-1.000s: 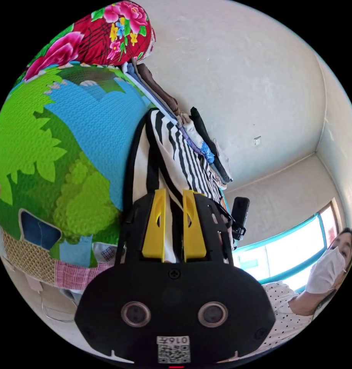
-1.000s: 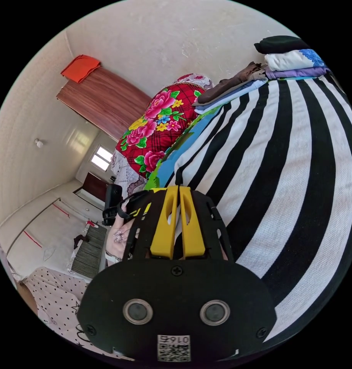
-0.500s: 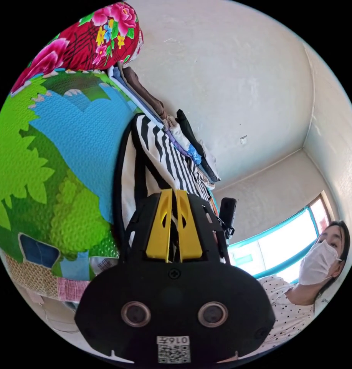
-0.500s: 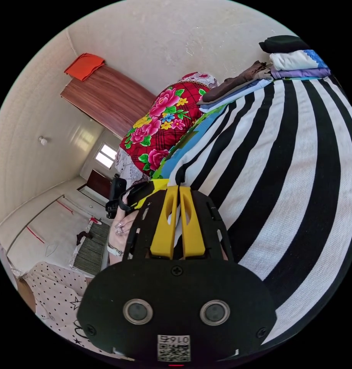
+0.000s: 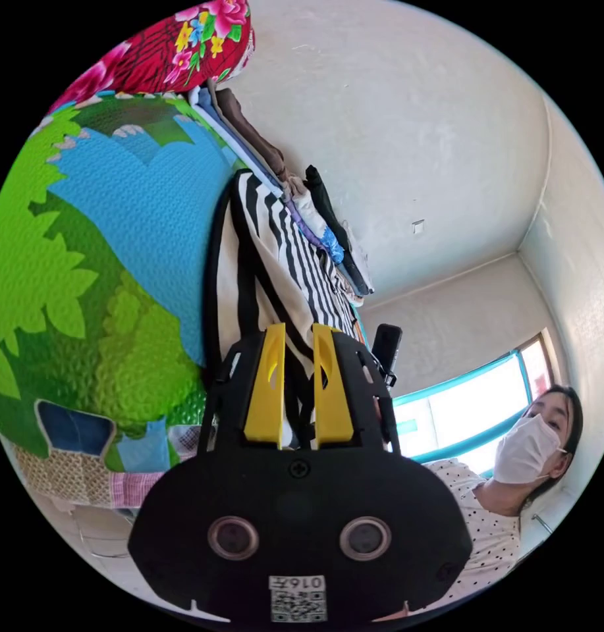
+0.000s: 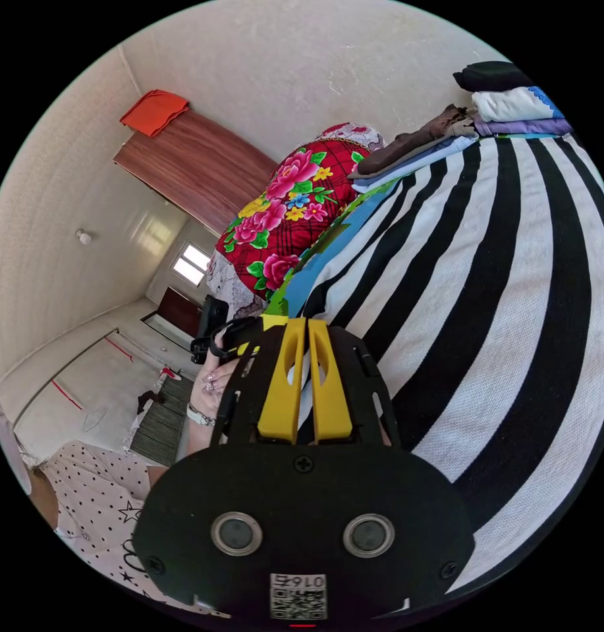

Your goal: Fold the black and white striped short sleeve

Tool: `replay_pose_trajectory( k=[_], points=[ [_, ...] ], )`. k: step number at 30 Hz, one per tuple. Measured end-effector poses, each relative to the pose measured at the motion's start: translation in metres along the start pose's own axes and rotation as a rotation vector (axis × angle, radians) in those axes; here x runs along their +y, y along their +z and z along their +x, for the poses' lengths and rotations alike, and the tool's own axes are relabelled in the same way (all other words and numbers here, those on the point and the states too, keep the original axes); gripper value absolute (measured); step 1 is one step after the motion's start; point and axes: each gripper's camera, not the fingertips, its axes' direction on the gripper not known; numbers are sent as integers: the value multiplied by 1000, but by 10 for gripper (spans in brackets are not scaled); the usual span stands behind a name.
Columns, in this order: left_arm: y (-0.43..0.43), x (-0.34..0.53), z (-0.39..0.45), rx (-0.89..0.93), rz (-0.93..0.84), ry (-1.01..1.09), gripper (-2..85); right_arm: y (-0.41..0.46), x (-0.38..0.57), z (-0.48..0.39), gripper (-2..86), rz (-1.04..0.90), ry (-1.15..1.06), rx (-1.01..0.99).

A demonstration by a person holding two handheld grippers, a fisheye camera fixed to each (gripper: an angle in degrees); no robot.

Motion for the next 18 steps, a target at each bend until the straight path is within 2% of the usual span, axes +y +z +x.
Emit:
replay_pose_trajectory(
  k=[2, 14, 18],
  points=[
    [5, -1, 0, -34, -4, 10, 53, 1, 2, -6, 3, 1, 1, 1],
    [15, -3, -4, 68, 12, 48, -4, 3, 13, -51, 3, 3, -1, -1],
    [10, -7, -2, 14, 17, 63, -8, 2, 16, -69, 4, 6, -5, -9]
  ],
)
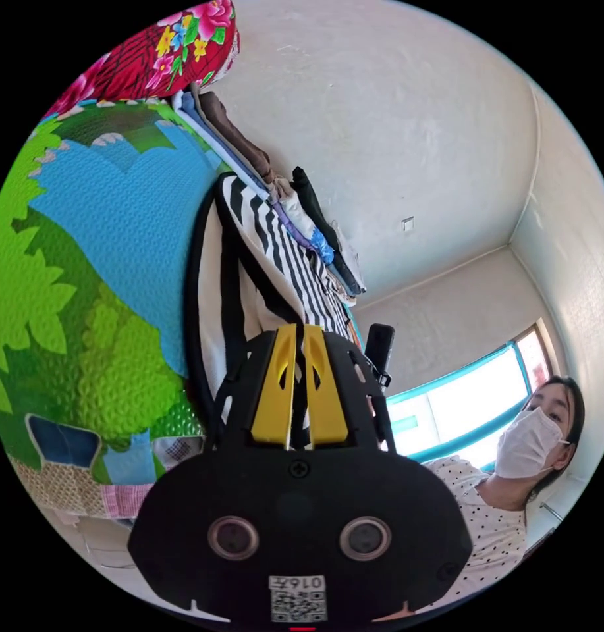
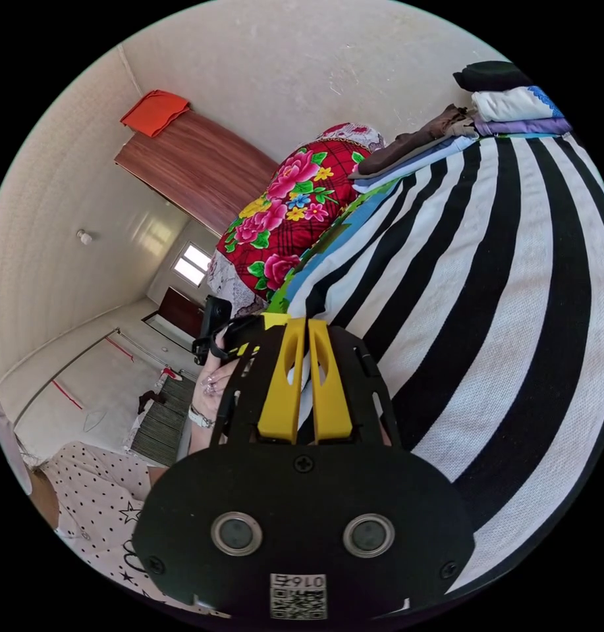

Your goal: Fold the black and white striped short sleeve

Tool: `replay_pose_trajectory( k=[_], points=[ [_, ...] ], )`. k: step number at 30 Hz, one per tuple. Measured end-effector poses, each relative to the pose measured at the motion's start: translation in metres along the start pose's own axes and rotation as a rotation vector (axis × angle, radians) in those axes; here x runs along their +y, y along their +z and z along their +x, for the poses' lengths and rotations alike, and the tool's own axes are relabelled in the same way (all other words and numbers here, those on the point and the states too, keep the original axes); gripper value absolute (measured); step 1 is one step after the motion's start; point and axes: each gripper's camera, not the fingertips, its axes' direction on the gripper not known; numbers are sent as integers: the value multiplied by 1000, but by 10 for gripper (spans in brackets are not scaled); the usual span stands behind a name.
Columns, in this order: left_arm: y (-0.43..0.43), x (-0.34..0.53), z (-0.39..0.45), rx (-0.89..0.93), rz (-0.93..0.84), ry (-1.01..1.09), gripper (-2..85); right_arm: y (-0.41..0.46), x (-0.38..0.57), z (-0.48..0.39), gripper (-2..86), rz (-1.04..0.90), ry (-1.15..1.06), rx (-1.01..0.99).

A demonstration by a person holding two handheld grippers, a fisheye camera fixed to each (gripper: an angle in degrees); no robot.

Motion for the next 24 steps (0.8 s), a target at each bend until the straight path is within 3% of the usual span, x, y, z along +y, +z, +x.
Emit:
replay_pose_trajectory(
  k=[4, 12, 17, 24],
  points=[
    [-12, -7, 3, -90, -18, 7, -8, 0, 4, -28, 6, 17, -40, -33],
    [-22, -19, -3, -358, -219, 4, -9, -7, 22, -127, 4, 41, -204, 15],
    [-20, -23, -15, -326, -257, -35, -7, 30, 62, -223, 8, -177, -436, 321],
    [-20, -11, -27, -166, -284, -26, 36, 61, 138, -327, 67, -134, -828, 646]
  ],
)
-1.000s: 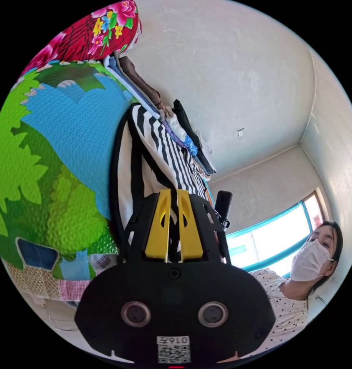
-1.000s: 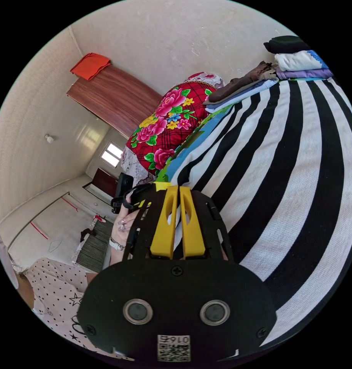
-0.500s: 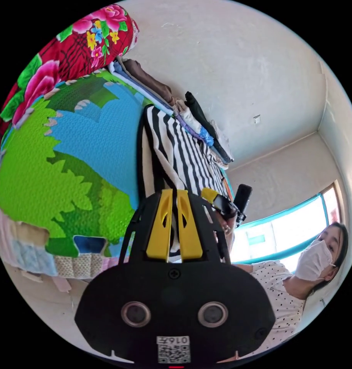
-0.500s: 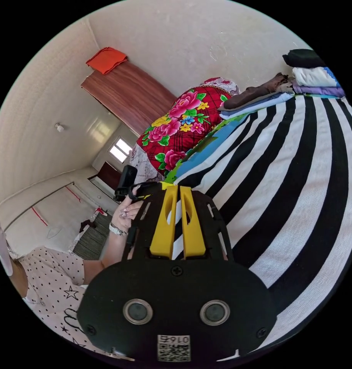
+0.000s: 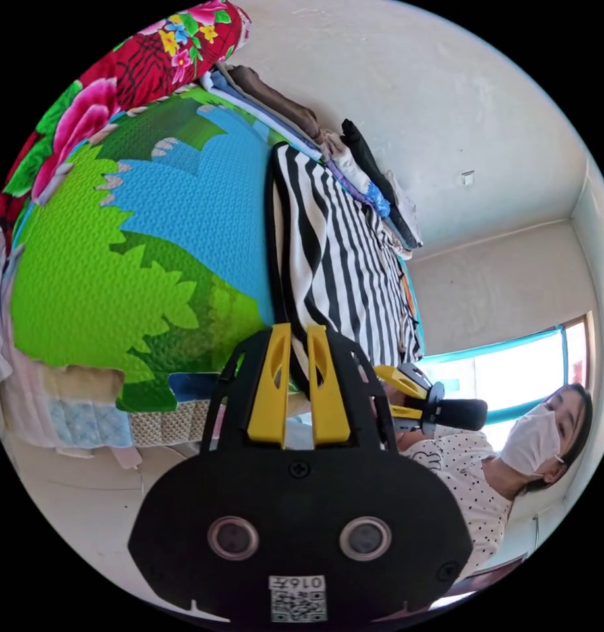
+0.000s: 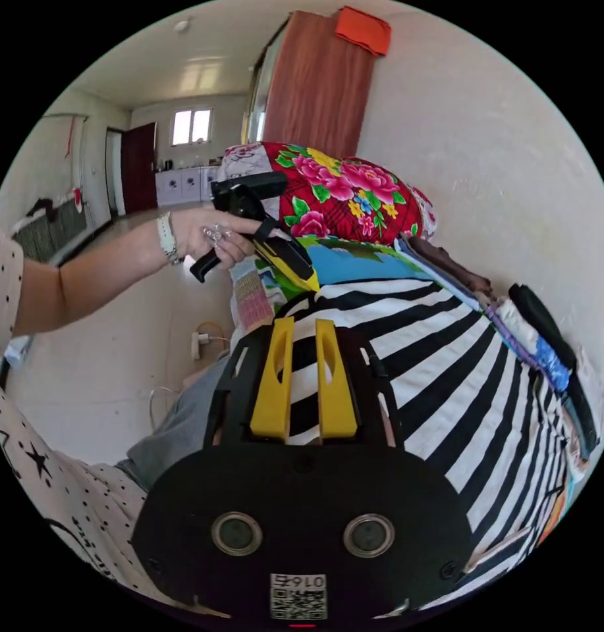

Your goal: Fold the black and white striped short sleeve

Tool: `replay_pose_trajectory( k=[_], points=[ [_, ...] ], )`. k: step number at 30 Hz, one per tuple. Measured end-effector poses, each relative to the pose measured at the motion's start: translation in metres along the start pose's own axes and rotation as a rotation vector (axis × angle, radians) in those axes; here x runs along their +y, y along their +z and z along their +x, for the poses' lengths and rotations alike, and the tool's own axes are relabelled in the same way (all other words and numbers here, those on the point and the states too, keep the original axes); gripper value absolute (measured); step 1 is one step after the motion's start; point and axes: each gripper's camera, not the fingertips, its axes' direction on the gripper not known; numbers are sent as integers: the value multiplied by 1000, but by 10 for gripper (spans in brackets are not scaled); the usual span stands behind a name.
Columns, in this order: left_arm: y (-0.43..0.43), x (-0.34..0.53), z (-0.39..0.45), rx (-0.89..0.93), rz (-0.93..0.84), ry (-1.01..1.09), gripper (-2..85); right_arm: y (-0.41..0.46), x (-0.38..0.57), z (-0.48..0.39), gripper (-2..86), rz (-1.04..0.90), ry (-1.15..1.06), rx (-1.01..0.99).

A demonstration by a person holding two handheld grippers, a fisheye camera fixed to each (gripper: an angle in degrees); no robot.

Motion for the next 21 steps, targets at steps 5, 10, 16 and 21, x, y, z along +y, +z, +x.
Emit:
replay_pose_trajectory(
  k=[5, 10, 16, 21],
  points=[
    [5, 8, -9, 58, 23, -6, 44, -2, -7, -41, 90, -83, -94, 155],
    [2, 10, -10, 37, 66, -20, 4, -18, -7, -32, 26, -69, 79, 189],
    [-1, 1, 4, 27, 53, 41, -8, -43, 6, 9, 5, -57, 340, 37],
    [10, -1, -2, 49, 31, 26, 9, -50, 20, 28, 6, -97, 437, -30]
  ],
)
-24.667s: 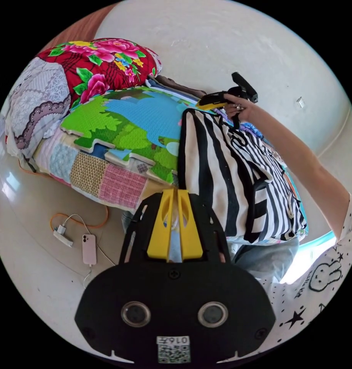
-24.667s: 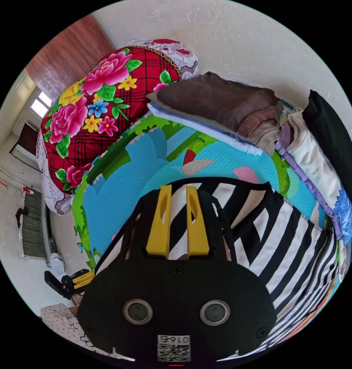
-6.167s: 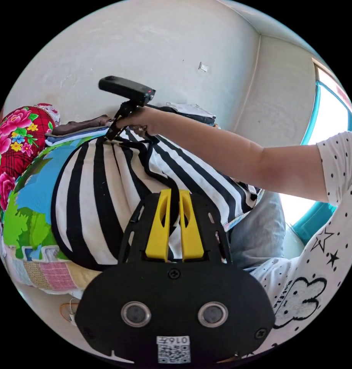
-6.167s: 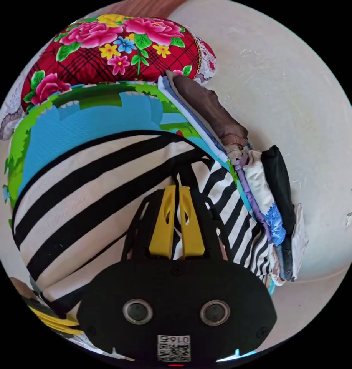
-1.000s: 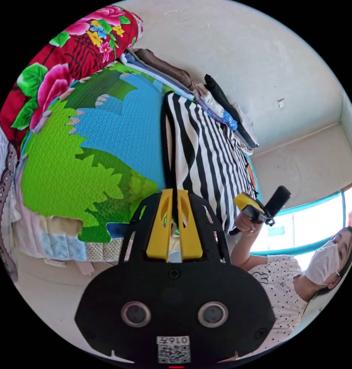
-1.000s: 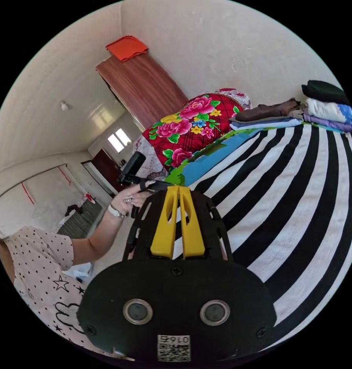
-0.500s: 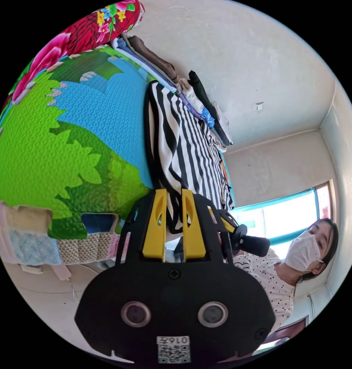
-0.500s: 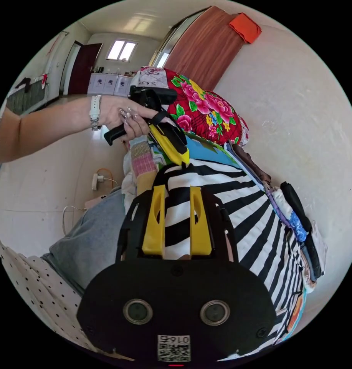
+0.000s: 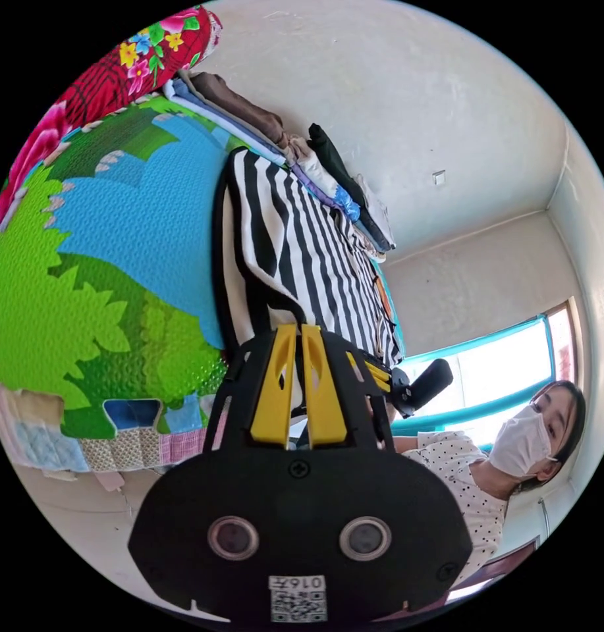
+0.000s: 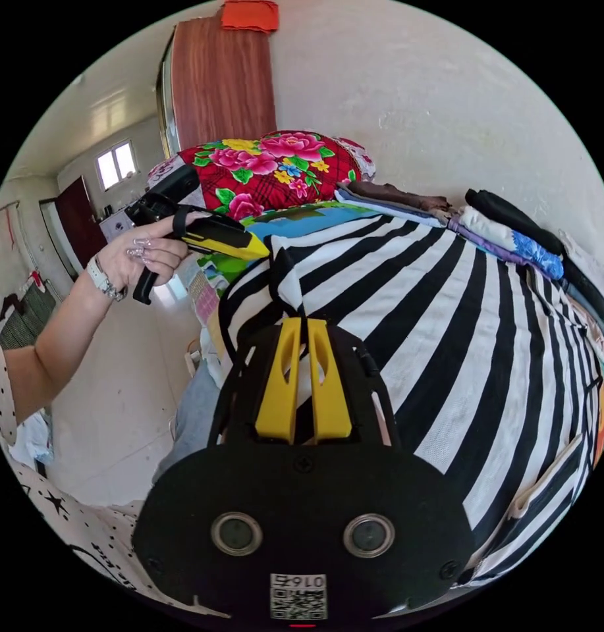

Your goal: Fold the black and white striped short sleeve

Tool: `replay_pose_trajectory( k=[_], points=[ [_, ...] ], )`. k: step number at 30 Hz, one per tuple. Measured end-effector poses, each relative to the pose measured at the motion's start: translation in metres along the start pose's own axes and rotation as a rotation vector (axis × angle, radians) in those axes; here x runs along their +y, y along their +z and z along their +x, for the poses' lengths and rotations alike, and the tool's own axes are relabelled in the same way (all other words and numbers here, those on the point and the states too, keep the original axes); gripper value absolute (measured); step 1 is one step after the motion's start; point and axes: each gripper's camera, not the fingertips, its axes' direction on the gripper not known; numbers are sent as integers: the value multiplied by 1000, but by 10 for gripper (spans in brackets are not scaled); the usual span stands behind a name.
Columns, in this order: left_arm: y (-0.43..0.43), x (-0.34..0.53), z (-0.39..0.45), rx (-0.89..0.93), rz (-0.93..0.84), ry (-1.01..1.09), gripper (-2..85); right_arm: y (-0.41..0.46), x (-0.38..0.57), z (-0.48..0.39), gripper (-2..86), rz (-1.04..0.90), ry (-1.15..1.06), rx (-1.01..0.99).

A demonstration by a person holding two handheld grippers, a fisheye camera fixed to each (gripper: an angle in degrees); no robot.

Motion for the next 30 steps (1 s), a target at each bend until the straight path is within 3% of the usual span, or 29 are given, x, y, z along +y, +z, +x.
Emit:
replay_pose_trajectory(
  k=[6, 14, 24, 30],
  points=[
    [4, 10, -20, 197, 46, -29, 35, -16, 11, 4, 7, 25, 6, -38],
    [-11, 24, -35, 284, 73, -47, -7, -35, 20, 2, 8, 58, -6, -107],
    [-52, 39, -52, -96, 0, -75, -10, -36, 29, -38, 21, 34, -156, -177],
    [-62, 45, -68, -39, 48, -101, -9, -41, 33, -59, 49, 7, -256, -104]
  ],
)
